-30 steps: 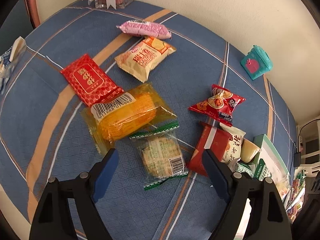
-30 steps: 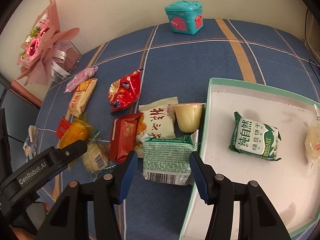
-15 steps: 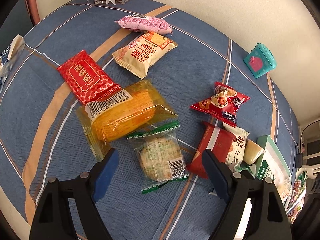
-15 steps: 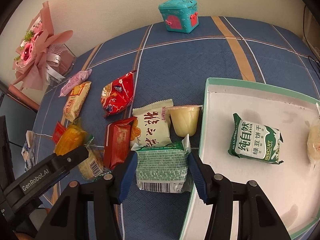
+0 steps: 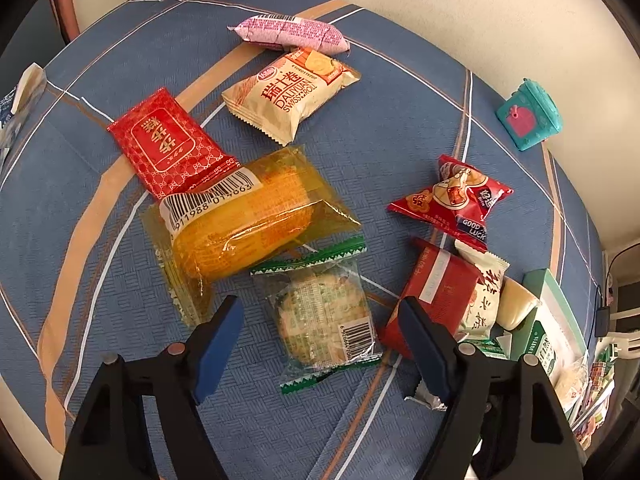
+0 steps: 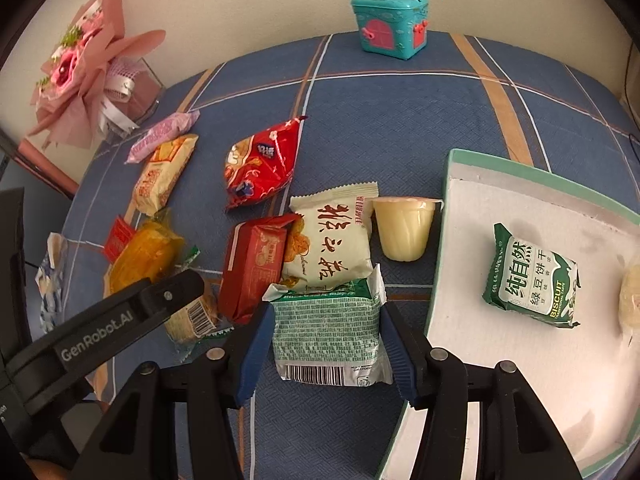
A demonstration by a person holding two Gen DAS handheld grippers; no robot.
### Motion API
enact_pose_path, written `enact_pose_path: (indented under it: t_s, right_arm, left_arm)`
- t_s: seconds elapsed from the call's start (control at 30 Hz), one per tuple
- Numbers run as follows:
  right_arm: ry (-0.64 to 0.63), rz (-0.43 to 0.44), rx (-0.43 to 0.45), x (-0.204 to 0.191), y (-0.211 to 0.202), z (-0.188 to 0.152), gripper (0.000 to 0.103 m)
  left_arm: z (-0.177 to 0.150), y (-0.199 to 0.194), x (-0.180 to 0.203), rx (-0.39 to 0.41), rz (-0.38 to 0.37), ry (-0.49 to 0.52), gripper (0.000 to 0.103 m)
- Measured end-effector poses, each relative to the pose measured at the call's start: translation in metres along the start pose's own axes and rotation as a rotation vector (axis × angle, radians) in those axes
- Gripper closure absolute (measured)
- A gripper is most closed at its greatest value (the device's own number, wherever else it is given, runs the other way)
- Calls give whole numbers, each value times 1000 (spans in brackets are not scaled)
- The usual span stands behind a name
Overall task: Organize snacks
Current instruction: 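Grasp the clear cookie pack with the left tool while the right tool grasps the green-wrapped cake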
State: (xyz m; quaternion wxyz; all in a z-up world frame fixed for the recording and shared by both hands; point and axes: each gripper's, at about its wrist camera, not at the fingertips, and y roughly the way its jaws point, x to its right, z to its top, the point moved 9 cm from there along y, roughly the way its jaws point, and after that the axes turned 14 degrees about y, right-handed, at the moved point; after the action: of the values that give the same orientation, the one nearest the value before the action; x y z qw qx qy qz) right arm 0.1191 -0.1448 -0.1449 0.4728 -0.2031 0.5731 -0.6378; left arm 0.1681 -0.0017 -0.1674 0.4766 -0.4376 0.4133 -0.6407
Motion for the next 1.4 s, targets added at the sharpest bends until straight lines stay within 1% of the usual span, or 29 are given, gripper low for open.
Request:
enact_pose_path:
  t_s: [0.17,0.23,0.4,0.53,0.7,0.77,0.83,0.9,1.13,1.27,1.4]
  right_arm:
    - [-64,-61,5,-3,6,-5,40]
    - [-82,-82,10,-4,8,-5,40]
    - [-116,-120,25,-5,11,-7,40]
    - [-128,-135,26,-5,14,-8,39]
    - [-142,-151,24,-6,17,-9,39]
    - [-148,-158,24,-6,17,-11,39]
    - [-145,-156,22,-7,17,-12,40]
    - [-139,-151,17,-7,17,-13,40]
    - [-128,-141,8,-6,15,-15,43]
    - [-120,-120,0,-7,9,-16,44]
    - [-108,-91,8,-8,-4,-13,45]
  left_arm:
    - [0,6,0,-9,9,5,24]
    - [-2,9,1,-15,14,8,26]
    - [-4,17,3,-29,19,12,27]
    - [-3,22,5,-26,34,14,35]
    - [-2,27,8,-30,61,38,37]
    - [-2,28,9,-30,74,45,44]
    - [-2,28,11,-29,86,51,50]
    - [-4,25,11,-29,94,62,51]
    - [-6,18,22,-21,112,89,52]
    - [-9,8,22,-5,100,78,52]
    - [-6,-7,16,20,97,70,52]
